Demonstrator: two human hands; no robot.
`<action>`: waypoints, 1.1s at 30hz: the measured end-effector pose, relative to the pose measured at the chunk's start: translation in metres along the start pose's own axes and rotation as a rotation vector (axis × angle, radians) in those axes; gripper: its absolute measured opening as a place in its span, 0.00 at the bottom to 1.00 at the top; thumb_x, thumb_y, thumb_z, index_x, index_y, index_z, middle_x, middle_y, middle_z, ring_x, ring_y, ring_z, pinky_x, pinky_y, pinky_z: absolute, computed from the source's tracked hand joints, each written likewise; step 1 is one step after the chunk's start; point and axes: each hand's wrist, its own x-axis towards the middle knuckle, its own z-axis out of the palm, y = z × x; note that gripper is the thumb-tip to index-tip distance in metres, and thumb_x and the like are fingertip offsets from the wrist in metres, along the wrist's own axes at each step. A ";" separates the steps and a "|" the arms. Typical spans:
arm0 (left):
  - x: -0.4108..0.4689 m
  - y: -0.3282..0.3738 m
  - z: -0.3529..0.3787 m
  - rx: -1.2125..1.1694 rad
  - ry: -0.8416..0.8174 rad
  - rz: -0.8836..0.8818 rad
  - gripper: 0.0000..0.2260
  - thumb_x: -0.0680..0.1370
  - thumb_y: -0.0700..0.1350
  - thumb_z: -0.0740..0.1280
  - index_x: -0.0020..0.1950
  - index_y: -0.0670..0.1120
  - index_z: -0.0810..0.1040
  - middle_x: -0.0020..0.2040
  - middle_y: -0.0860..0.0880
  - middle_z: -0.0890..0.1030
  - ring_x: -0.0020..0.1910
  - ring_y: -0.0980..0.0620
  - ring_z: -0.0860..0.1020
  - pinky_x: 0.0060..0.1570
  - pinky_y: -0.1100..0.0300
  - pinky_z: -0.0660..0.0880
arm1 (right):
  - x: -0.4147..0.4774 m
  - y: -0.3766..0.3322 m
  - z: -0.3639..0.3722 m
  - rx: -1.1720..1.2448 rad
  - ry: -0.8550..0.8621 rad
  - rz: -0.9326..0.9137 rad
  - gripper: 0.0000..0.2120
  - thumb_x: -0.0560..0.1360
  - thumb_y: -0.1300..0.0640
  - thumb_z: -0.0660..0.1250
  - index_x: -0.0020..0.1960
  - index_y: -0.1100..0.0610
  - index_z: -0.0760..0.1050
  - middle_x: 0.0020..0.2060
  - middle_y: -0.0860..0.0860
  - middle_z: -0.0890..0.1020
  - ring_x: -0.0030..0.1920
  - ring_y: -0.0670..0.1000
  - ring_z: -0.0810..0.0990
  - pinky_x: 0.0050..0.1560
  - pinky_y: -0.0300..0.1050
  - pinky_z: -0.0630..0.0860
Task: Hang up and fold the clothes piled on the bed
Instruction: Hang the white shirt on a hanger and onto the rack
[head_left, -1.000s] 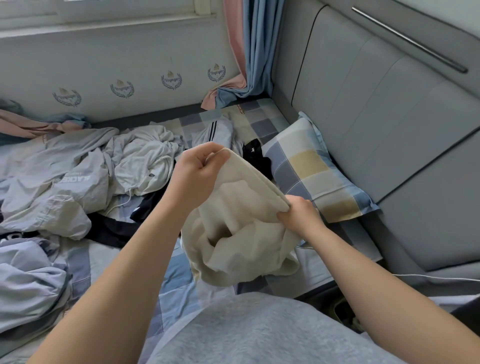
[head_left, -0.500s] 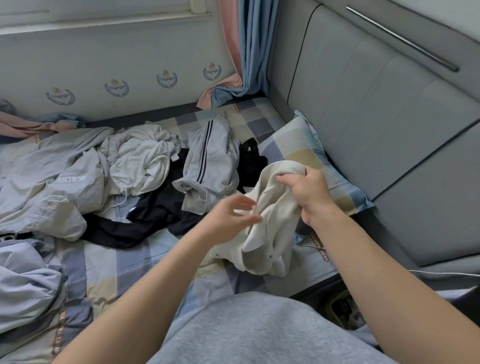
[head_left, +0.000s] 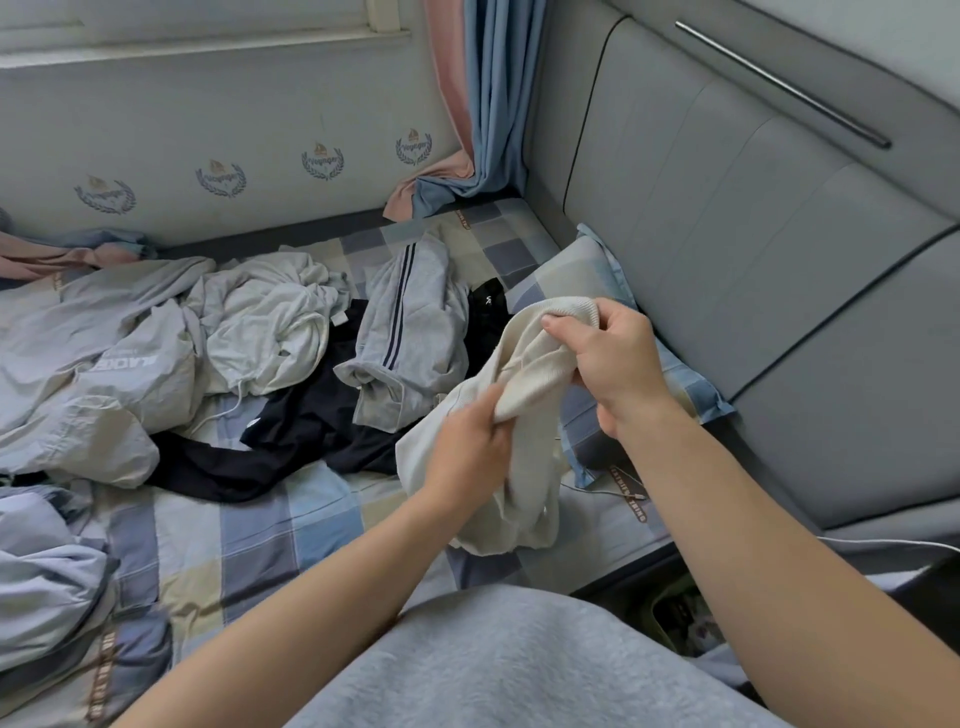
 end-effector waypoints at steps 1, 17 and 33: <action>0.002 -0.002 -0.006 0.011 0.026 0.004 0.06 0.81 0.41 0.61 0.51 0.46 0.77 0.40 0.54 0.78 0.41 0.51 0.76 0.44 0.50 0.74 | 0.003 0.003 -0.004 -0.050 0.011 -0.008 0.04 0.74 0.59 0.74 0.45 0.58 0.80 0.43 0.56 0.84 0.46 0.56 0.85 0.46 0.55 0.84; 0.046 0.021 -0.073 -0.569 0.053 -0.535 0.10 0.81 0.59 0.64 0.52 0.56 0.80 0.50 0.50 0.86 0.51 0.50 0.84 0.54 0.53 0.81 | -0.028 0.047 0.000 -0.195 -0.498 0.088 0.19 0.76 0.54 0.73 0.65 0.51 0.73 0.59 0.46 0.81 0.56 0.42 0.80 0.50 0.34 0.77; 0.048 0.020 -0.095 -0.570 0.139 -0.450 0.13 0.81 0.51 0.68 0.63 0.47 0.79 0.56 0.44 0.84 0.56 0.45 0.83 0.54 0.47 0.81 | -0.002 0.081 -0.022 -0.448 -0.239 0.059 0.19 0.82 0.54 0.65 0.34 0.59 0.68 0.30 0.58 0.67 0.34 0.52 0.64 0.37 0.47 0.59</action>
